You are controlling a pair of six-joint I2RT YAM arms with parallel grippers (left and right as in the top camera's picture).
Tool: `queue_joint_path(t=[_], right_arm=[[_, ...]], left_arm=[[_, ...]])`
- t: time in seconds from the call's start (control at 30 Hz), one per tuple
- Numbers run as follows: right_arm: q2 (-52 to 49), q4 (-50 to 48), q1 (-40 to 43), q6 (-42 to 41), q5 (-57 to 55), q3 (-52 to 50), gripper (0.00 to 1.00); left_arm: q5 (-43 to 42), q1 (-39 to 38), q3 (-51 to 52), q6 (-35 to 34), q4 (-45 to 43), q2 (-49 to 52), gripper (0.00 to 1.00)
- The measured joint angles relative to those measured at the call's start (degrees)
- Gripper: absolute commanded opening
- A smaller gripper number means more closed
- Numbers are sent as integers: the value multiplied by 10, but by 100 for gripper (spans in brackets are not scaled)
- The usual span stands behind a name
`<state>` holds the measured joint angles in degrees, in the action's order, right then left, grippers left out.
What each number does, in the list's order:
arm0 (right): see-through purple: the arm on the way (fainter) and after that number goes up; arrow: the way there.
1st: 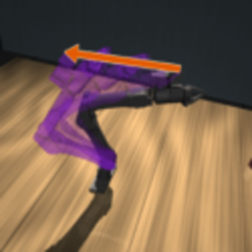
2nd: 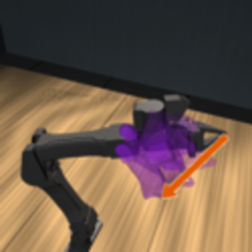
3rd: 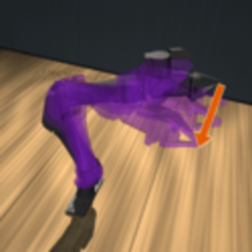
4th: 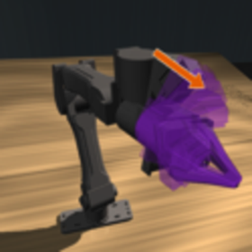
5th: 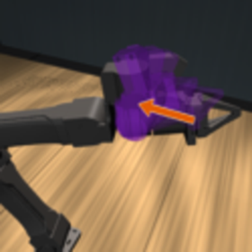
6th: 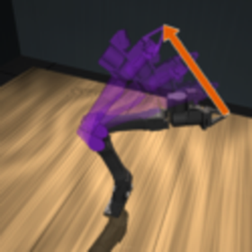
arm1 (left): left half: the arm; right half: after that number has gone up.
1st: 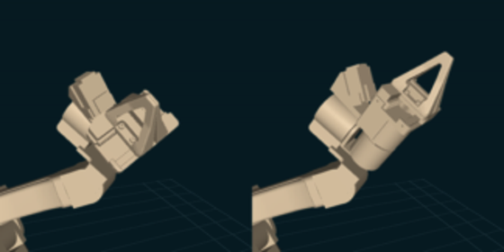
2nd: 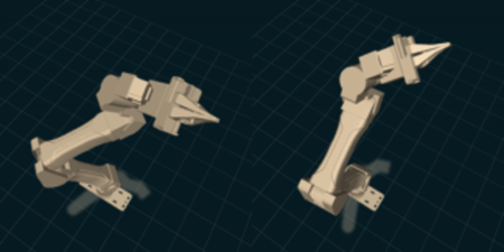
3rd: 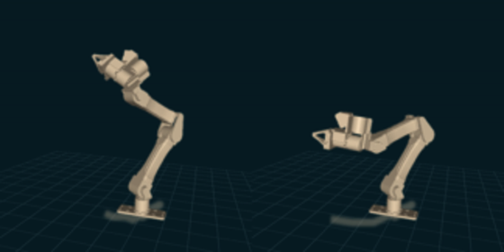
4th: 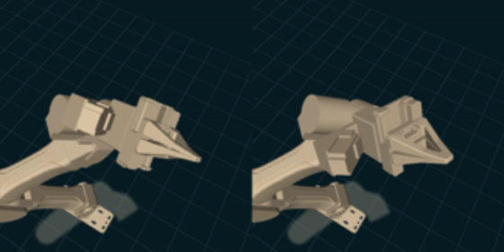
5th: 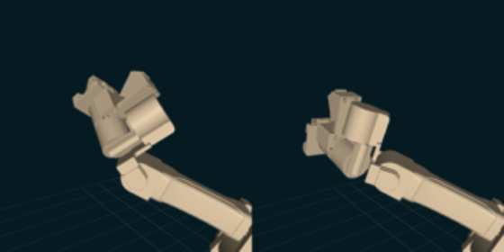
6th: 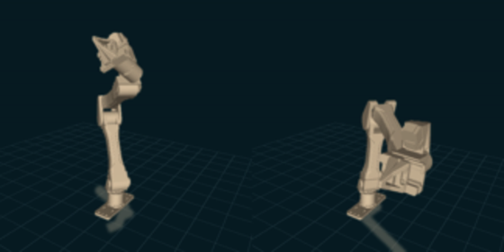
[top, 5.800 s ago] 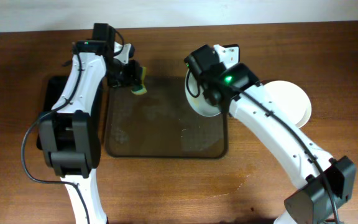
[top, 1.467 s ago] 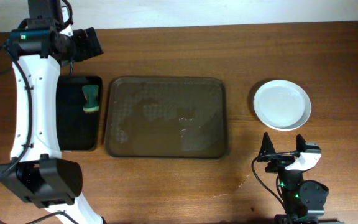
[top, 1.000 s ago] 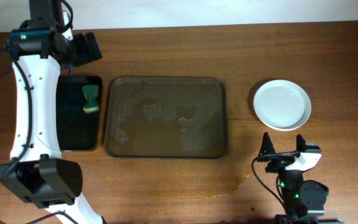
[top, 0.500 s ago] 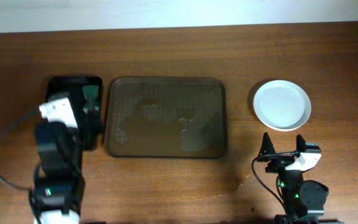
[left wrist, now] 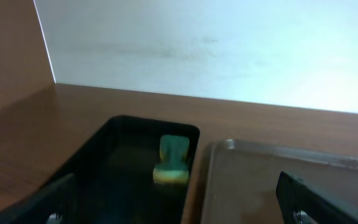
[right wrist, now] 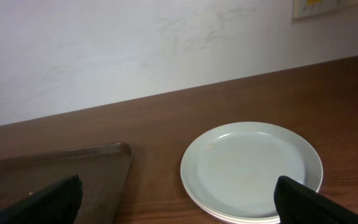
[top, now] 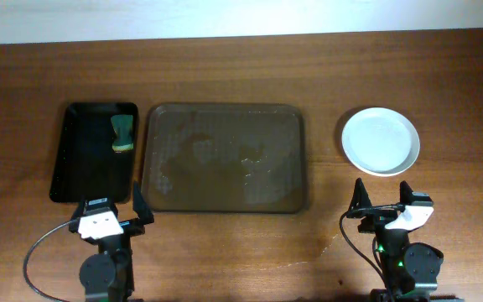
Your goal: Clean dirty plates on tray and stack at the side
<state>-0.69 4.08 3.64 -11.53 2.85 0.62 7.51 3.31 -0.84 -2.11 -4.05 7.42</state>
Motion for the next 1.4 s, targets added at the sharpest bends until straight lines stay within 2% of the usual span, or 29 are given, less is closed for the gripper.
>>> queue_joint_path(t=[0.1, 0.13, 0.17, 0.27, 1.4], right_arm=[[0, 0, 0, 0, 0, 0, 98], [0, 0, 0, 0, 0, 0, 98], [0, 0, 0, 0, 0, 0, 98], [0, 0, 0, 0, 0, 0, 98], [0, 0, 0, 0, 0, 0, 98]], left_arm=[[-22, 0, 0, 60, 76, -49, 99], [-48, 0, 0, 111, 86, -64, 99], [-61, -1, 0, 134, 87, -65, 99], [-72, -3, 0, 160, 87, -65, 99], [-78, -3, 0, 176, 86, -65, 99]])
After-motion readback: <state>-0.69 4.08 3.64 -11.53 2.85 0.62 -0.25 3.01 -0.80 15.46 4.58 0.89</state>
